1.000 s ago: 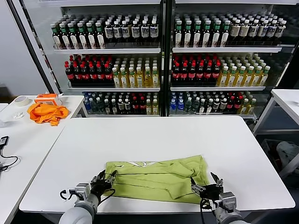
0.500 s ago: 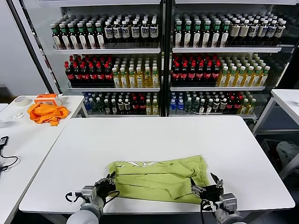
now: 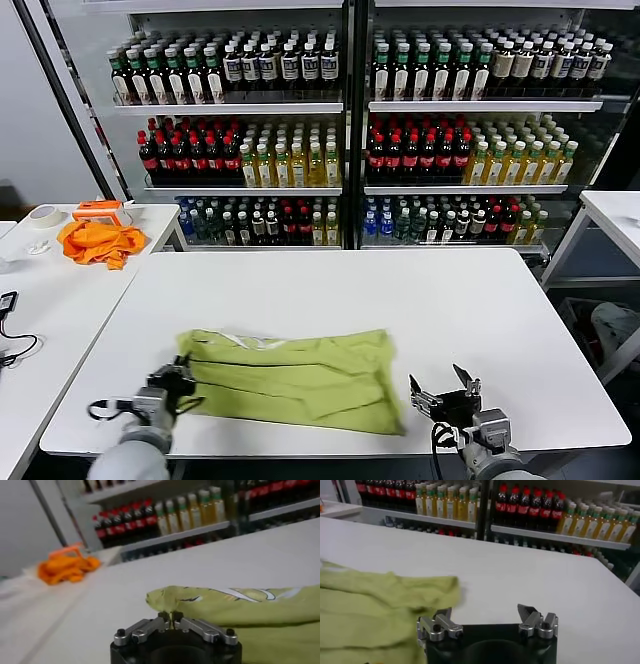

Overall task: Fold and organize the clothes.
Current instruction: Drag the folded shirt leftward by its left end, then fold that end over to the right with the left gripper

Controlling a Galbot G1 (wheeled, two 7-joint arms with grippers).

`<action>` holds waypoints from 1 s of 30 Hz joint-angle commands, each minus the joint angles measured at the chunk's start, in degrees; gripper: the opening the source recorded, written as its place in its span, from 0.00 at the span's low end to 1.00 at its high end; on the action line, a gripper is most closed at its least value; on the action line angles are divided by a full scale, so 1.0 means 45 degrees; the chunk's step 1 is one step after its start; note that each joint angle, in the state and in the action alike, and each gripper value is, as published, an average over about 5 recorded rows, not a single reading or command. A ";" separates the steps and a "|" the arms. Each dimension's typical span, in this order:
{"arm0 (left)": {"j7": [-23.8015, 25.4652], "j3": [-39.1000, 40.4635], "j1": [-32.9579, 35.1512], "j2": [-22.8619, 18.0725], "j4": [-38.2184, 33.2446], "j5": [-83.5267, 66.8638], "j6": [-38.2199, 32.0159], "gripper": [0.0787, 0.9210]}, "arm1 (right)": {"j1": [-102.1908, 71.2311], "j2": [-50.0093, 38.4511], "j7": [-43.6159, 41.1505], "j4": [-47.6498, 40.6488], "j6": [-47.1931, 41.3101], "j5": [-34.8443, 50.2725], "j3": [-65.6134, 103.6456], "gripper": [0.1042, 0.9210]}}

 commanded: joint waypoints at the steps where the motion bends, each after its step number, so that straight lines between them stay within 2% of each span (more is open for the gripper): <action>1: -0.0092 -0.2904 0.0966 0.1216 -0.0510 0.0874 0.0597 0.02 | 0.0078 -0.0039 -0.0027 0.0030 0.0002 0.0024 0.0095 0.88; 8: 0.0692 0.0212 0.0421 0.0030 -0.2612 -0.0924 0.0510 0.02 | -0.0003 -0.0144 -0.0050 0.0066 0.0002 0.0028 0.0247 0.88; 12: 0.0839 0.1835 -0.0479 -0.0376 -0.3035 -0.2596 0.0878 0.02 | -0.0109 -0.0165 -0.0057 0.0161 -0.0010 0.0024 0.0398 0.88; 21: 0.1393 0.3724 -0.2411 -0.0665 -0.2420 -0.3939 0.1165 0.02 | -0.0339 -0.0084 -0.0080 0.0210 -0.0014 -0.0009 0.0686 0.88; 30: 0.1324 0.4297 -0.3004 -0.1150 -0.1751 -0.4437 0.1328 0.02 | -0.0379 0.0034 -0.0083 0.0167 -0.0019 -0.0087 0.0709 0.88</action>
